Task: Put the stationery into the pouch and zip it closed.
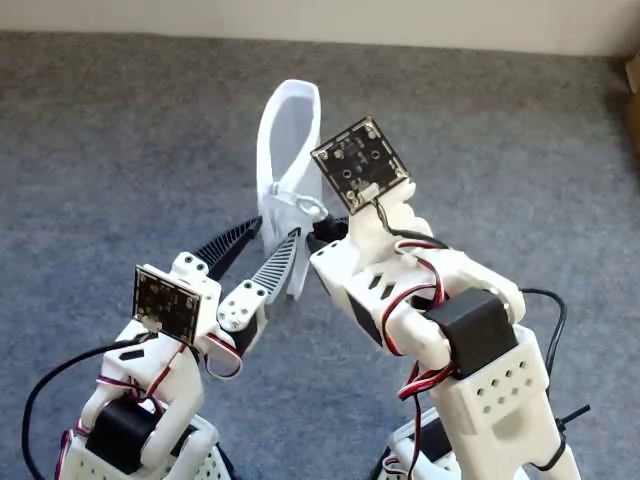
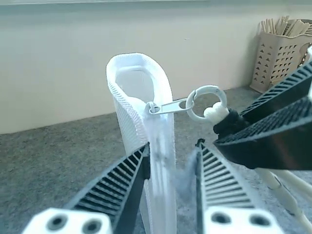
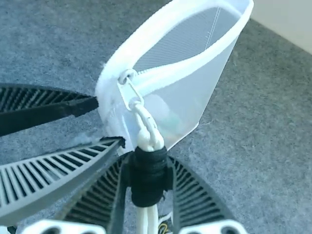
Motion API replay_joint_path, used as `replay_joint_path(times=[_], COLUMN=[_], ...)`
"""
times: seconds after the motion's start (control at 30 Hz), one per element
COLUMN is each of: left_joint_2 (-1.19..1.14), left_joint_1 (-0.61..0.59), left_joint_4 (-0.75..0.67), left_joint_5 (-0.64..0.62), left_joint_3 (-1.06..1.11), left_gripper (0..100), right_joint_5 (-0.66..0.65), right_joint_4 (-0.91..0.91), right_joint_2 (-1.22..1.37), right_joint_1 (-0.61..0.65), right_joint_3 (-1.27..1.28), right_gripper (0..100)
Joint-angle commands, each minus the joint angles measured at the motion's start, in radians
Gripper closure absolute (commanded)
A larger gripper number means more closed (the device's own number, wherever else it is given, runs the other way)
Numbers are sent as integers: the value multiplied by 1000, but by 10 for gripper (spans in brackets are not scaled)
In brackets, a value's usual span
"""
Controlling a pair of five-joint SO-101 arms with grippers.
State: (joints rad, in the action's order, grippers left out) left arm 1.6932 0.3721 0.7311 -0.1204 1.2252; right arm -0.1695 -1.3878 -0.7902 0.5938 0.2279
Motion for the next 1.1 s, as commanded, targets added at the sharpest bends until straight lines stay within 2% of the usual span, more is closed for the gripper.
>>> replay_joint_path(times=[0.0,0.1,0.23,0.4,0.53,0.77,1.07], left_joint_2=[30,113,134,97,71,5,-177], left_joint_1=[-41,-41,-48,-105,-101,-99,-99], left_joint_4=[29,101,218,224,176,-9,-140], left_joint_5=[-2,6,0,0,-2,0,0], left_joint_3=[-58,-73,-145,-139,-124,-33,-28], left_gripper=[839,837,783,776,776,777,779], right_joint_5=[-14,-15,-15,-15,-15,-15,-14], right_joint_4=[4,4,5,5,5,5,5], right_joint_2=[-28,-25,-21,-21,-21,-21,-21], right_joint_1=[15,15,15,15,15,15,31], right_joint_3=[-8,-8,-8,-8,-8,-7,-7], right_gripper=[995,995,995,995,995,995,995])
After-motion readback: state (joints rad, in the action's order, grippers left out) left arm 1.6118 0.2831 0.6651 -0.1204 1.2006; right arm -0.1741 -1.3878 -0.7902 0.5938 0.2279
